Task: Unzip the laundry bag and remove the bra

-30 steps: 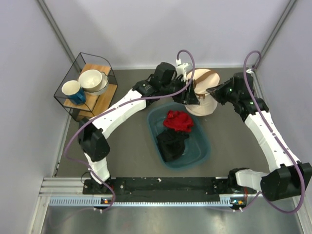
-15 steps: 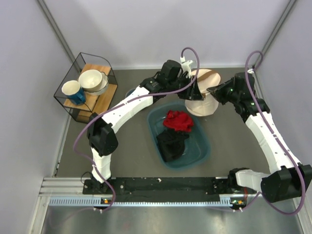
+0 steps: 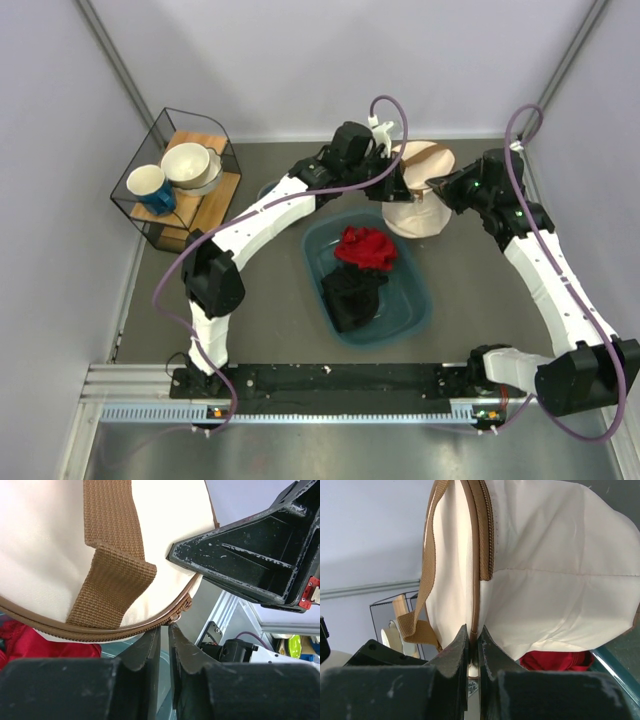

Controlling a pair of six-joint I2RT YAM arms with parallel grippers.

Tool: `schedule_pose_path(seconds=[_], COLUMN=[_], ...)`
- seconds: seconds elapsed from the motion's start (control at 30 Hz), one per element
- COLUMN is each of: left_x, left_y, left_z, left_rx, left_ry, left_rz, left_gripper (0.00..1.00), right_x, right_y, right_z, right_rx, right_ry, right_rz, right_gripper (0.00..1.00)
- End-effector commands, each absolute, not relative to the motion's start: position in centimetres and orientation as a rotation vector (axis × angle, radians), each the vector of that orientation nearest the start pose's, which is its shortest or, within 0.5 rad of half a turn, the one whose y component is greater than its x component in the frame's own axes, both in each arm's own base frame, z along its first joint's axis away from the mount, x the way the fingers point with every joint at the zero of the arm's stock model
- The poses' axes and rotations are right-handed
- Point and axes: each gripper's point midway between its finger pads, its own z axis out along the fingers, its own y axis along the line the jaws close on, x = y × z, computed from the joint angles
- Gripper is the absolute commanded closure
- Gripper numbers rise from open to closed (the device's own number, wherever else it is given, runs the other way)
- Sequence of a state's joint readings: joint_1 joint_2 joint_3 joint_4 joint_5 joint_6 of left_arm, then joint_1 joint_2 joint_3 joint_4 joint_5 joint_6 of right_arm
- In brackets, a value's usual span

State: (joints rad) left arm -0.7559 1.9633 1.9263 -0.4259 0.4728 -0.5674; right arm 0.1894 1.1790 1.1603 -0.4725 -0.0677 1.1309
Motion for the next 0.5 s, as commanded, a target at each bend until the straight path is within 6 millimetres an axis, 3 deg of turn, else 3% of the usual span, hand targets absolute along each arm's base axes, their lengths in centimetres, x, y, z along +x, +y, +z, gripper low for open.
schedule_pose_path(seconds=[0.0,0.03,0.1,0.33,0.37,0.47], left_x=[34.69,34.62,34.69,34.83,35.14,35.16], left_y=[-45.70,-45.78,-45.81,-46.02,-45.87,-45.74], left_z=[30.81,30.74,30.85,30.80,30.60,30.71], left_rx=[0.500,0.501,0.491,0.453,0.438,0.425], left_ry=[2.059,2.061,2.060,2.061,2.066,2.065], left_rz=[-1.287,-1.290,-1.298,-1.316,-1.305,-1.296], left_gripper=[0.77,0.69,0.69,0.78,0.76,0.58], right_x=[35.73,35.74,35.74,35.81,35.83,35.77], right_y=[12.67,12.68,12.70,12.69,12.75,12.82], right_z=[31.34,31.38,31.34,31.42,31.40,31.36], right_rx=[0.889,0.888,0.888,0.887,0.888,0.885], right_ry=[1.882,1.880,1.881,1.876,1.877,1.879], right_rz=[0.958,0.959,0.960,0.964,0.965,0.970], right_gripper=[1.00,1.00,1.00,1.00,1.00,1.00])
